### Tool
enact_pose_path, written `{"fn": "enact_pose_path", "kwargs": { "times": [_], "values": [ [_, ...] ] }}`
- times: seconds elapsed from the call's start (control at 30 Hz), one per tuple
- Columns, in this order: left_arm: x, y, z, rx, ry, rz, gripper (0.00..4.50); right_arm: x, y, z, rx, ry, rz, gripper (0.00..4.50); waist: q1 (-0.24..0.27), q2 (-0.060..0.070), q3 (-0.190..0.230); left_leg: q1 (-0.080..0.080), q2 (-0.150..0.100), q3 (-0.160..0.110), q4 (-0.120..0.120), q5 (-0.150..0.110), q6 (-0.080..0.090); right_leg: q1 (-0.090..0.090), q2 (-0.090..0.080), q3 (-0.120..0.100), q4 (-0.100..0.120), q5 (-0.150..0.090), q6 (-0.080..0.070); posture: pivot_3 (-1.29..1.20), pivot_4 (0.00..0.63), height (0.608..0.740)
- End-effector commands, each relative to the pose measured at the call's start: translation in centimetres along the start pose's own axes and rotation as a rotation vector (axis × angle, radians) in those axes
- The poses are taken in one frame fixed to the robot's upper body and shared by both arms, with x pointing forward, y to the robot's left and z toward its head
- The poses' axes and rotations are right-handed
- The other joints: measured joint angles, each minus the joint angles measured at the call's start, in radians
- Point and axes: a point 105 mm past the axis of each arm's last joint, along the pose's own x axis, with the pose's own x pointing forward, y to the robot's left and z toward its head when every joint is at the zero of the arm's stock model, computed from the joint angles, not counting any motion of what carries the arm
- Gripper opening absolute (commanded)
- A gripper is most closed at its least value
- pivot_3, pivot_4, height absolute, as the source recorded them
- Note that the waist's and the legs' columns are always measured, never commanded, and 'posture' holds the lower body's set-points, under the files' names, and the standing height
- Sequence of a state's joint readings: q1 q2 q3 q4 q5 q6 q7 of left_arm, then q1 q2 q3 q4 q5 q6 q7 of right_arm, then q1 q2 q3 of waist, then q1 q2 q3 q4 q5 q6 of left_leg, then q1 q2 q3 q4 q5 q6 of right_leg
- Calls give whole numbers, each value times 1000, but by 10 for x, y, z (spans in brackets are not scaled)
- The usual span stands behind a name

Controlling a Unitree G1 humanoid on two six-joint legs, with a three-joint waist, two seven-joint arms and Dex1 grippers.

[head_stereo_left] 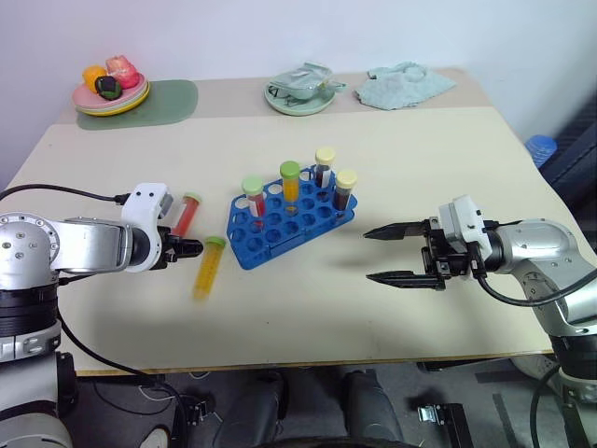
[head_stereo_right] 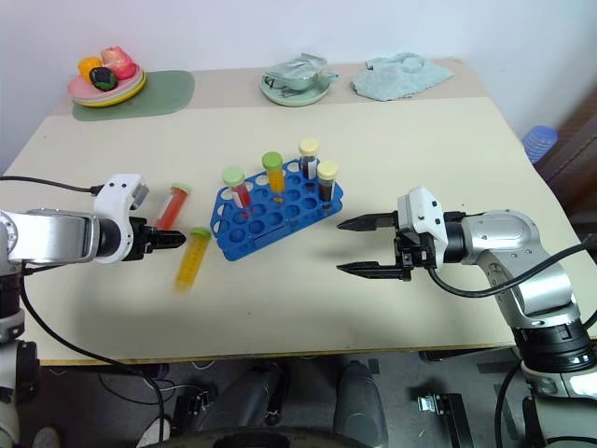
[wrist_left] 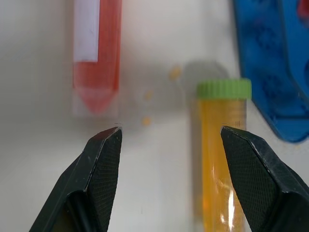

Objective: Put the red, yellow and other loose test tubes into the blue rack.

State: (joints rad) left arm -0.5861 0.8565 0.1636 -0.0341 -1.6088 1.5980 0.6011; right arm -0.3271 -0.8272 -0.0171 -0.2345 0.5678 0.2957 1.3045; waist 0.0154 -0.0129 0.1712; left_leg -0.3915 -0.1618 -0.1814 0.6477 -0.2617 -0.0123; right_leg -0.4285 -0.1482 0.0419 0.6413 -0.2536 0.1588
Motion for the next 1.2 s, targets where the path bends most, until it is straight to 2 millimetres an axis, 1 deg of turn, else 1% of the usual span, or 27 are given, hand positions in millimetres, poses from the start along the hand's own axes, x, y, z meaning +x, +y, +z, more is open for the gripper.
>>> {"fn": "enact_pose_path", "kwargs": {
  "times": [0.03,0.13,0.3,0.4,0.5,0.57,0.6,0.67,0.73,0.87,1.07,1.13,1.2],
  "values": [
    [-1,-8,4,-10,-3,-14,3308,-5,0,9,-55,-4,-13,3204,-1,0,0,0,0,0,0,0,0,0,0,0,0,0,0,0,150,740],
    [3,-16,2,-43,27,-17,3308,-6,-2,9,-58,-5,-22,3204,-2,0,0,0,0,0,0,0,0,0,0,0,0,0,0,0,150,740],
    [15,-25,3,-83,36,15,3308,-6,-2,9,-61,-5,-29,3204,-2,0,0,0,0,0,0,0,0,0,0,1,0,0,0,0,150,740],
    [21,-25,2,-105,41,56,3308,-5,-1,9,-62,-9,-36,3204,-1,0,0,0,0,1,0,0,0,-1,0,1,0,0,0,0,150,740],
    [22,-22,5,-120,36,103,3308,-5,-1,7,-61,-11,-42,3204,-1,0,0,0,0,1,0,0,0,-1,0,1,0,0,0,0,150,740],
    [23,-21,7,-126,32,121,2765,-5,-1,7,-61,-13,-45,3234,-1,0,0,0,0,1,0,0,0,-1,0,1,0,0,0,0,150,740],
    [23,-20,8,-127,31,131,2424,-5,-1,7,-61,-14,-46,3234,-2,0,0,0,0,1,0,0,0,-1,0,1,0,0,0,0,150,740],
    [24,-19,9,-141,30,145,1524,-5,-1,7,-61,-15,-48,3234,-1,0,0,0,0,1,0,0,0,-1,0,1,0,0,0,0,150,740],
    [25,-19,9,-149,32,148,1524,-4,-1,7,-61,-15,-50,3234,-1,0,0,0,0,1,0,0,0,-1,0,1,0,0,0,0,150,740],
    [25,-20,10,-149,30,147,754,-4,-1,7,-63,-18,-52,3234,-1,0,0,0,0,1,0,0,0,-1,0,1,0,0,0,0,150,740],
    [19,-21,12,-143,-3,133,753,-3,-4,8,-67,-21,-57,3234,-1,0,0,0,0,1,0,0,0,-1,0,2,0,0,0,0,150,740],
    [9,-24,16,-131,-55,87,753,-2,-4,8,-70,-22,-59,3234,-3,0,0,0,0,1,0,0,0,-1,0,2,0,0,0,0,150,740],
    [-5,-30,20,-100,-118,3,753,-3,-5,8,-72,-23,-63,3234,-5,0,0,0,0,2,0,0,0,-1,0,3,1,0,0,0,150,740]
  ]
}}
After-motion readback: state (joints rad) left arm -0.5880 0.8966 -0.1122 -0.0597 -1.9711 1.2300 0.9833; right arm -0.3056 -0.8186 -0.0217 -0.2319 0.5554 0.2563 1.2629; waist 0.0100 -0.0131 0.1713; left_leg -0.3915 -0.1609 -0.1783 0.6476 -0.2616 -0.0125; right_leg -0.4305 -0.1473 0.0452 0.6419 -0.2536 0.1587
